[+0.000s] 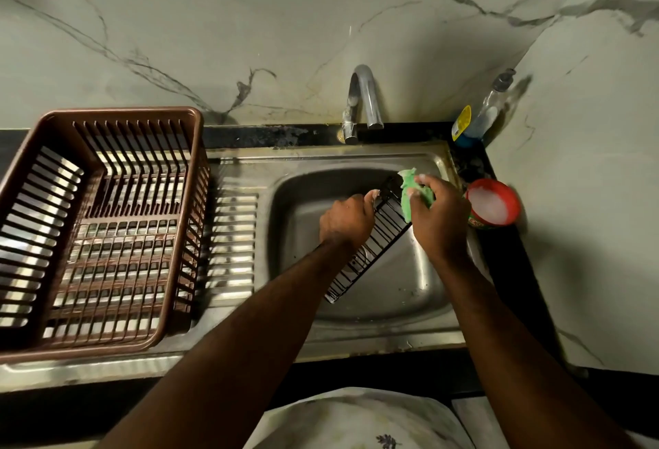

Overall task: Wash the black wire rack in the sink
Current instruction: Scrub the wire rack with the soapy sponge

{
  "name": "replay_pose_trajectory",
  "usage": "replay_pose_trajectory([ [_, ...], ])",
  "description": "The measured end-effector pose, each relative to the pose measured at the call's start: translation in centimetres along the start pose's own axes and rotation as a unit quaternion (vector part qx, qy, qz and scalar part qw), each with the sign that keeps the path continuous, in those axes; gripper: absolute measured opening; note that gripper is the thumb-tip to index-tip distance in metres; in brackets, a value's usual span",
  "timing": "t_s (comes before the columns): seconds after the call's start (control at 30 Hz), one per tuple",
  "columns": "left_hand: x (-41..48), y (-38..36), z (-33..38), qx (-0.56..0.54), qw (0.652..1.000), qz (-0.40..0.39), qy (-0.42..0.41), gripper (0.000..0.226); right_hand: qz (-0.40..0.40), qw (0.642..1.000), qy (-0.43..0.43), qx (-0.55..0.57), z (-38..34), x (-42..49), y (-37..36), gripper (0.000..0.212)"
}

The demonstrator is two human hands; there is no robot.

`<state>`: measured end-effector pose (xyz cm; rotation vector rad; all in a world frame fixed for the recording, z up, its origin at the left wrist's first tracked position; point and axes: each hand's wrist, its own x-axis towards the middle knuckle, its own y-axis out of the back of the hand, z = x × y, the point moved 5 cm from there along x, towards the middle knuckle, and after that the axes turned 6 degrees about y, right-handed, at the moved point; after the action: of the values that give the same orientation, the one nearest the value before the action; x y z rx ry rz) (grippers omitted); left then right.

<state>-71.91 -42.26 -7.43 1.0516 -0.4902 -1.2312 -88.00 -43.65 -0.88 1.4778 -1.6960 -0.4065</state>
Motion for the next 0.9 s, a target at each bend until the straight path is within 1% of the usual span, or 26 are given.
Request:
replay_pose_trajectory([
  [0.1, -0.1, 0.1, 0.6, 0.012, 1.000, -0.005, -0.011, 0.055, -0.058, 0.998, 0.020, -0.010, 0.2, 0.1, -1.1, 0.030],
  [0.17, -0.3, 0.0, 1.0, 0.020, 1.000, -0.012, -0.019, 0.057, -0.083, 0.996, 0.029, -0.026, -0.1, 0.4, -1.7, 0.030],
  [0.23, -0.6, -0.1, 1.0, 0.023, 0.999, -0.013, -0.023, 0.060, -0.100, 0.994, 0.019, -0.048, -0.1, 0.6, -2.1, 0.029],
  [0.33, -0.6, 0.3, 0.9, 0.031, 0.999, -0.001, -0.012, 0.060, -0.107, 0.989, 0.003, -0.103, 0.4, 0.6, -1.8, 0.027],
  [0.43, -0.3, 0.8, 0.4, 0.035, 0.999, 0.006, 0.002, 0.058, -0.118, 0.987, 0.002, -0.106, 1.0, -0.1, -1.2, 0.025],
  [0.53, -0.3, 1.1, 0.3, 0.047, 0.999, 0.012, -0.019, 0.059, -0.125, 0.987, 0.017, -0.102, 0.8, -0.3, -1.3, 0.024],
  [0.67, -0.7, 1.0, 1.2, 0.075, 0.996, 0.010, -0.052, 0.060, -0.097, 0.989, 0.026, -0.112, -1.0, 0.8, -1.8, 0.025],
  [0.73, -0.5, 1.2, 1.0, 0.060, 0.997, 0.019, -0.037, 0.061, -0.093, 0.990, 0.031, -0.102, -1.3, 1.0, -1.9, 0.023],
  [0.83, 0.0, 1.7, -0.1, 0.011, 1.000, 0.026, -0.007, 0.061, -0.098, 0.989, 0.062, -0.093, -1.1, 0.4, -1.7, 0.022],
  [0.9, 0.4, 1.9, -0.6, 0.002, 1.000, 0.028, 0.004, 0.062, -0.102, 0.989, 0.075, -0.082, -0.4, -0.1, -1.5, 0.022],
])
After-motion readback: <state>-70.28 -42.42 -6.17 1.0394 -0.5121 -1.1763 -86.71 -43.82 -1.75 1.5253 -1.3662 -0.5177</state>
